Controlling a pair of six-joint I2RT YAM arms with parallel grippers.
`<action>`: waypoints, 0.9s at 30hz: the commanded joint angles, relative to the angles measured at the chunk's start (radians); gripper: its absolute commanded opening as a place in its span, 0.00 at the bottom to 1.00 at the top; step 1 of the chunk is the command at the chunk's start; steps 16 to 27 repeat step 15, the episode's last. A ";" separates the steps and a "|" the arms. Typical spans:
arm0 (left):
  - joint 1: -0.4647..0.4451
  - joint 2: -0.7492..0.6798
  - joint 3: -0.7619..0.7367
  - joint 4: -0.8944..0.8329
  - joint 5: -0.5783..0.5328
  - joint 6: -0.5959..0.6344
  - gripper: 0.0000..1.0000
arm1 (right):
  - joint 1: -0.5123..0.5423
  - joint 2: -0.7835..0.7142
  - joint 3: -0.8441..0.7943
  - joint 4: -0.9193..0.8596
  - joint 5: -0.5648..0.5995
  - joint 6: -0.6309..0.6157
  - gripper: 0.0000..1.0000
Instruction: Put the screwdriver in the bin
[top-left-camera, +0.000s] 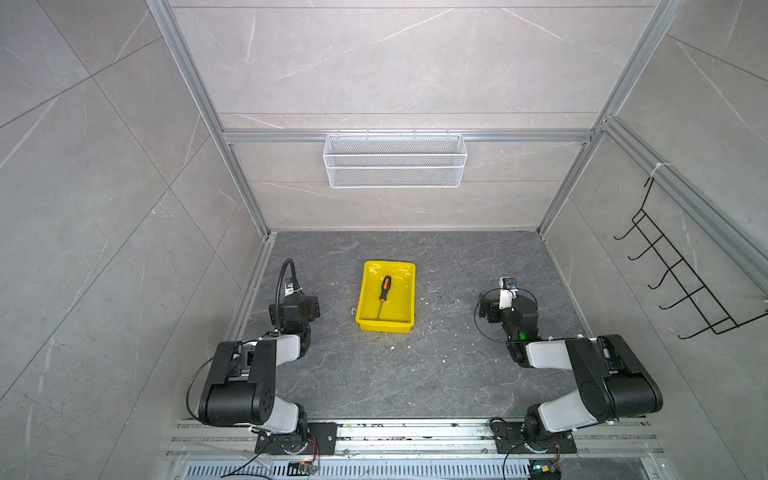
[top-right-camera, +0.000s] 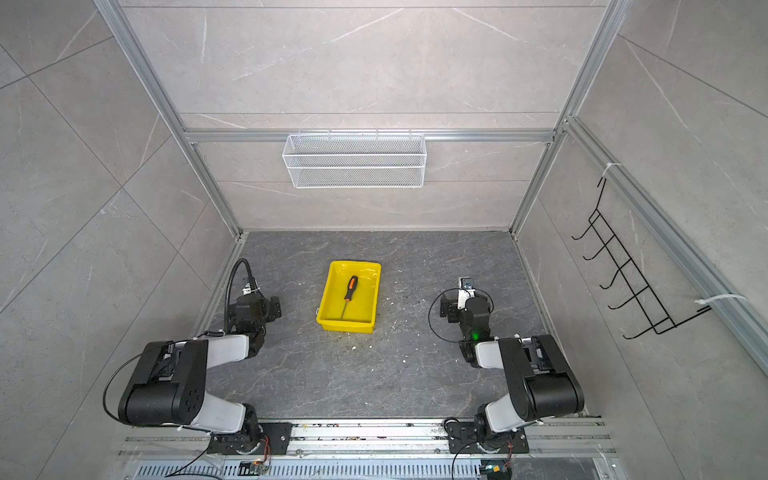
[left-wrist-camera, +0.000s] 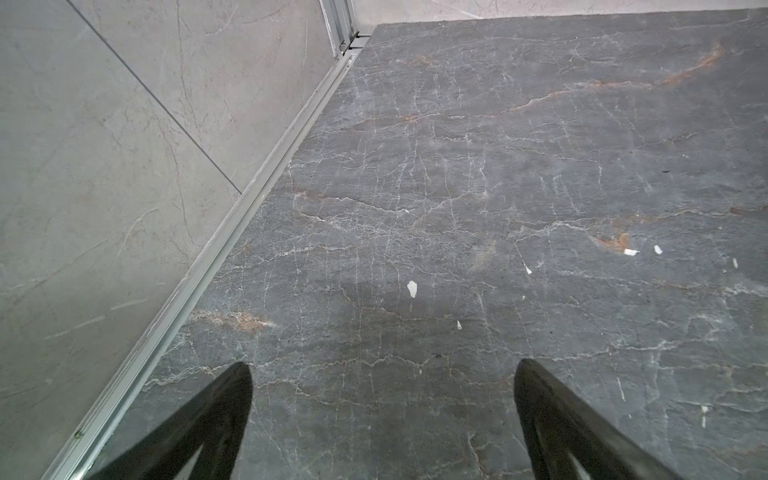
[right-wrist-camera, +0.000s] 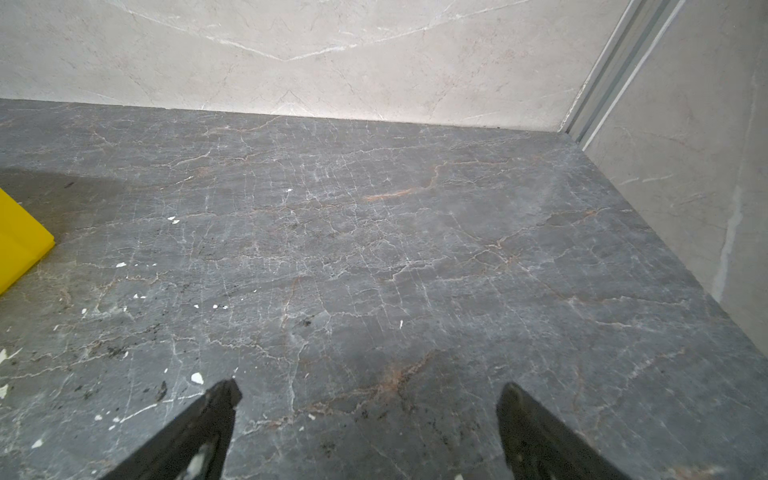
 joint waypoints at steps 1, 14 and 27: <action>0.003 -0.006 0.013 0.056 0.025 -0.019 1.00 | 0.002 0.002 0.020 -0.017 -0.011 0.013 1.00; 0.005 -0.007 0.013 0.056 0.022 -0.019 1.00 | 0.002 0.003 0.023 -0.023 -0.011 0.013 0.99; 0.004 -0.007 0.013 0.056 0.022 -0.019 1.00 | 0.003 0.003 0.022 -0.022 -0.012 0.013 0.99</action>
